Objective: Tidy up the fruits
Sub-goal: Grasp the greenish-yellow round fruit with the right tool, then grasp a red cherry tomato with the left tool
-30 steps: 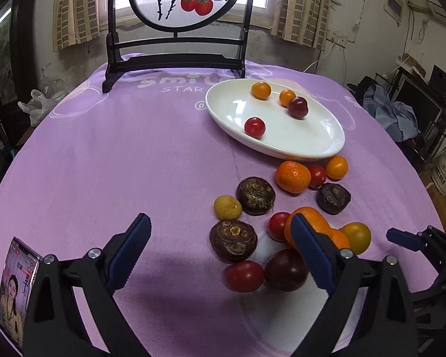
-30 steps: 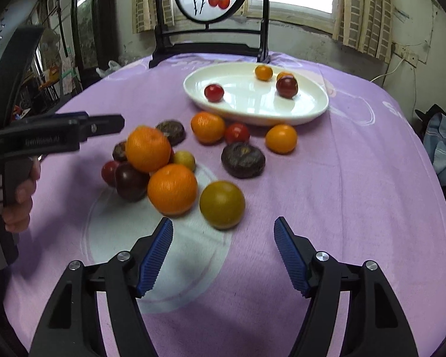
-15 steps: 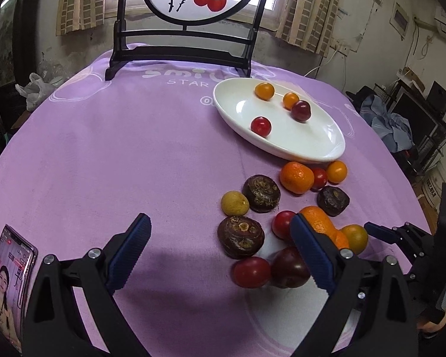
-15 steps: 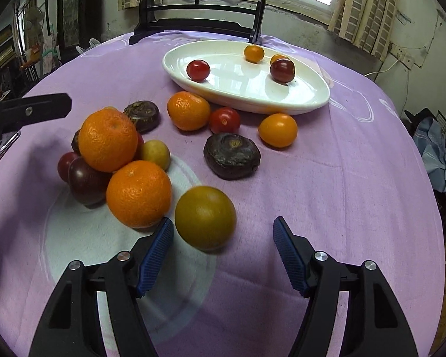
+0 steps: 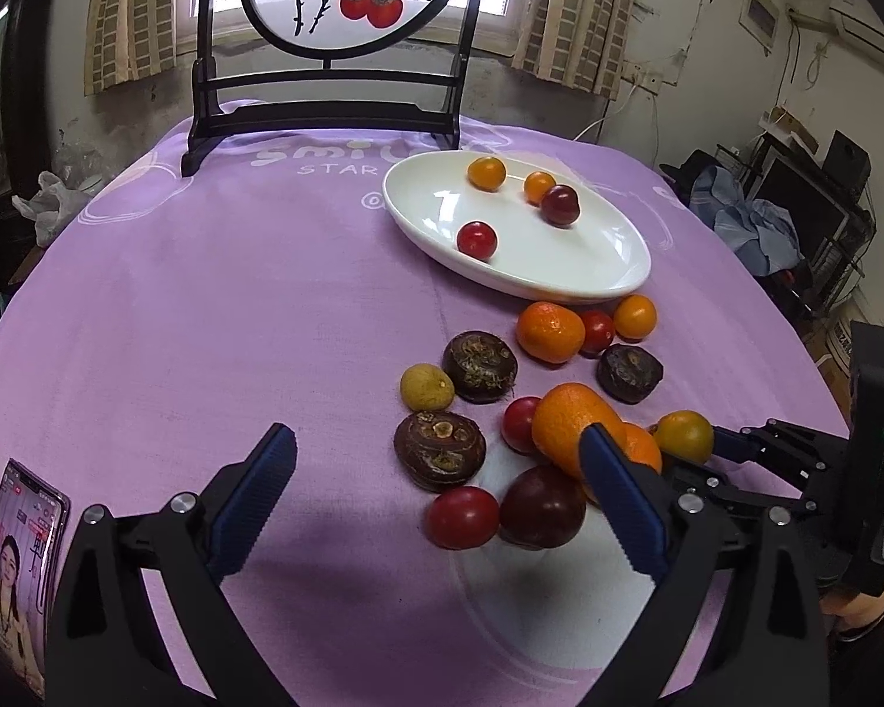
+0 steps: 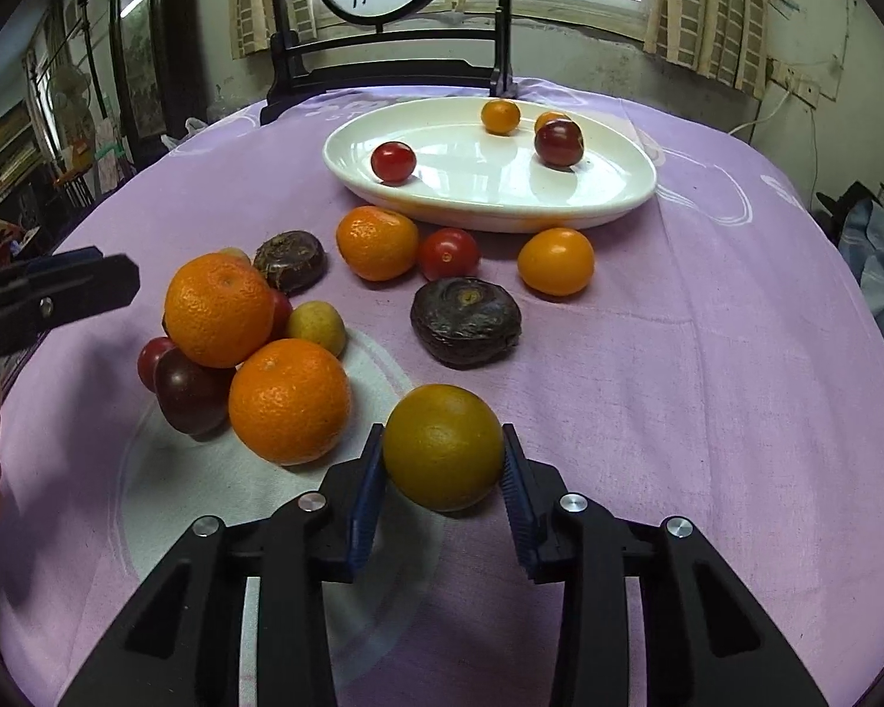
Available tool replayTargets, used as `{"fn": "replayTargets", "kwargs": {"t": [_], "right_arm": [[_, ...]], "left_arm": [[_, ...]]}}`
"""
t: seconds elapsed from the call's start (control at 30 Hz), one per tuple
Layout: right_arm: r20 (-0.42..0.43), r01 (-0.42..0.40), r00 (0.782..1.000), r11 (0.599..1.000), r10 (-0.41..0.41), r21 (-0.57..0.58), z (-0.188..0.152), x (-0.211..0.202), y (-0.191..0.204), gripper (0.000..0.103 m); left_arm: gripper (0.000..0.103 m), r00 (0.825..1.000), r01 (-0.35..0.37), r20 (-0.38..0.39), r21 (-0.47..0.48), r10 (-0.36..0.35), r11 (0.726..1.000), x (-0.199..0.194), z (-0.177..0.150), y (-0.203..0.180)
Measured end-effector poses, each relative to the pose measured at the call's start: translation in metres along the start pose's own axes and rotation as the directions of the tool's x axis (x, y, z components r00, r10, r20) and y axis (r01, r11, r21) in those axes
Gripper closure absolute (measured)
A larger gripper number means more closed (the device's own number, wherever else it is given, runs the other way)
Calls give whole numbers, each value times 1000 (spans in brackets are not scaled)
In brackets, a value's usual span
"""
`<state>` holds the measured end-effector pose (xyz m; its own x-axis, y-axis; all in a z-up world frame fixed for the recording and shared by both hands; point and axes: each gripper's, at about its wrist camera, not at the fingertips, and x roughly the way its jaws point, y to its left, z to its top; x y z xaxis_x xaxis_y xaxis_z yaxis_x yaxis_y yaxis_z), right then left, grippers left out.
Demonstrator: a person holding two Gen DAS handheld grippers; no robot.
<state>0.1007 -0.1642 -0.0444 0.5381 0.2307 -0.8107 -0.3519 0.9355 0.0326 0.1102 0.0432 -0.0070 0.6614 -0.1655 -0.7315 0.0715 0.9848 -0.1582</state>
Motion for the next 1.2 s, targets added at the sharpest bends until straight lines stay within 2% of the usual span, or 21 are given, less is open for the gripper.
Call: {"fn": "replayTargets", "kwargs": {"t": [0.1, 0.33, 0.57, 0.6, 0.63, 0.67, 0.8, 0.83, 0.87, 0.97, 1.03, 1.2], "right_arm": [[4, 3, 1000, 1000, -3, 3, -1, -2, -2, 65], [4, -6, 1000, 1000, 6, 1, -3, -4, -4, 65], [20, -11, 1000, 1000, 11, 14, -3, -11, -8, 65], [23, -13, 1000, 1000, 13, 13, -3, -11, -8, 65], [25, -15, 1000, 1000, 15, 13, -3, -12, -8, 65], [28, -17, 999, 1000, 17, 12, -3, -13, -8, 65], [39, -24, 999, 1000, 24, 3, -4, -17, -6, 65], [41, -26, 999, 1000, 26, 2, -4, -18, -6, 65], [42, -27, 999, 1000, 27, -1, -4, -19, -5, 65], [46, -29, 998, 1000, 29, -3, -4, -21, -5, 65], [50, -29, 998, 1000, 29, 0, -3, -22, -5, 65], [60, -31, 998, 1000, 31, 5, -3, -26, -7, 65]], "left_arm": [[8, 1000, 12, -12, 23, -12, 1000, -3, -8, 1], [8, 995, -49, -79, 78, 55, 996, 1, -31, 3], [8, 989, -79, -112, 128, 94, 989, 13, -36, -4], [10, 988, -84, -114, 136, 100, 987, 15, -37, -5], [19, 988, -87, -116, 143, 104, 986, 17, -37, -6], [22, 987, -86, -124, 147, 104, 985, 19, -37, -6], [25, 986, -88, -126, 143, 106, 986, 22, -35, -5], [27, 986, -90, -125, 142, 108, 986, 23, -34, -5], [33, 986, -90, -125, 142, 108, 986, 24, -34, -6], [37, 985, -100, -124, 154, 120, 983, 27, -30, -10], [45, 985, -86, -134, 160, 108, 983, 27, -30, -12], [44, 983, -69, -158, 173, 97, 983, 22, -39, -12]]}}
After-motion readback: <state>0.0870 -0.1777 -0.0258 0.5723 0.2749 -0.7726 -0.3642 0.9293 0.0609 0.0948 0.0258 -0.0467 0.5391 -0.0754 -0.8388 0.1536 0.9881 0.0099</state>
